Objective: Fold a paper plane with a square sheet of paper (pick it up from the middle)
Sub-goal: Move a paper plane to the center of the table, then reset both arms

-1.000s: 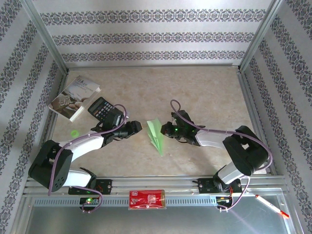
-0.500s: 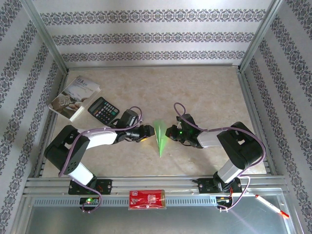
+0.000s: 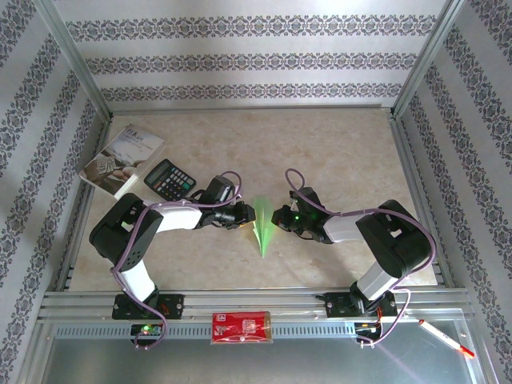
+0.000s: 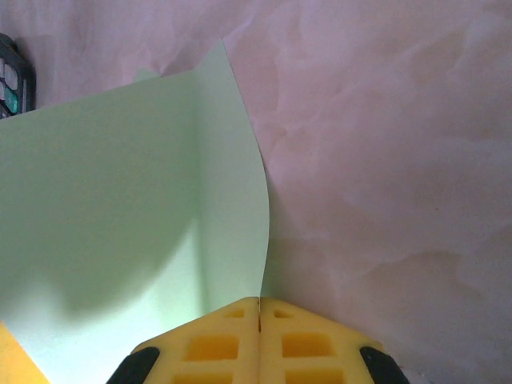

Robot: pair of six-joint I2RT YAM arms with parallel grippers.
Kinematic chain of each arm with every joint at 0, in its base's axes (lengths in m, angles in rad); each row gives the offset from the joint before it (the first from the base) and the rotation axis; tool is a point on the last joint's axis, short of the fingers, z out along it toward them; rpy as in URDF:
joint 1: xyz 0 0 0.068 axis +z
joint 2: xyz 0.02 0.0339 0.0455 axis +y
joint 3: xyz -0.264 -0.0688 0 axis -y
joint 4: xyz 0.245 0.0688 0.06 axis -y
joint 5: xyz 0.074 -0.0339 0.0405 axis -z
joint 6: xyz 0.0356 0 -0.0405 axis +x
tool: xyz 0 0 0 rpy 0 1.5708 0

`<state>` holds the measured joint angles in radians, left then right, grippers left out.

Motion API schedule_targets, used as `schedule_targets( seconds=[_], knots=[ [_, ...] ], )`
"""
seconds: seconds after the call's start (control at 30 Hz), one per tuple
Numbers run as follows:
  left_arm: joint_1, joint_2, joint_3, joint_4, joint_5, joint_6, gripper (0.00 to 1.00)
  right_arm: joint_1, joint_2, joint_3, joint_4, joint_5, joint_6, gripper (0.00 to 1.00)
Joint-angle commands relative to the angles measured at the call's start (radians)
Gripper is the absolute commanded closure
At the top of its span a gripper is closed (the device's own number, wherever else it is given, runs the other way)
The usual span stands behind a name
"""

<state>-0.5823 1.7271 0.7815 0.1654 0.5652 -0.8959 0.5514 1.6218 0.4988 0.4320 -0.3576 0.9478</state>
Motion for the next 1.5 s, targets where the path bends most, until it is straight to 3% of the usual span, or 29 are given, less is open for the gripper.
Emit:
schedule_targets(
  seconds=[0.0,0.27,0.83,1.03,1.47],
  knots=[
    [0.008,0.008,0.014,0.015,-0.002,0.014,0.85,-0.006,0.026,-0.015,0.027,-0.007,-0.007,1.0],
    [0.056,-0.019,-0.032,0.045,-0.008,0.005,0.97,-0.016,0.015,-0.005,0.029,0.002,0.004,1.0],
    [0.107,-0.015,-0.062,0.124,-0.007,-0.037,0.97,-0.035,0.064,0.041,0.051,0.04,0.027,1.0],
    [0.105,0.012,-0.049,0.144,0.007,-0.047,0.9,-0.039,0.097,0.084,0.053,0.016,0.015,0.96],
    [0.108,-0.022,-0.063,0.104,0.0,-0.031,0.72,-0.079,0.069,0.09,0.028,-0.018,-0.015,0.77]
  ],
)
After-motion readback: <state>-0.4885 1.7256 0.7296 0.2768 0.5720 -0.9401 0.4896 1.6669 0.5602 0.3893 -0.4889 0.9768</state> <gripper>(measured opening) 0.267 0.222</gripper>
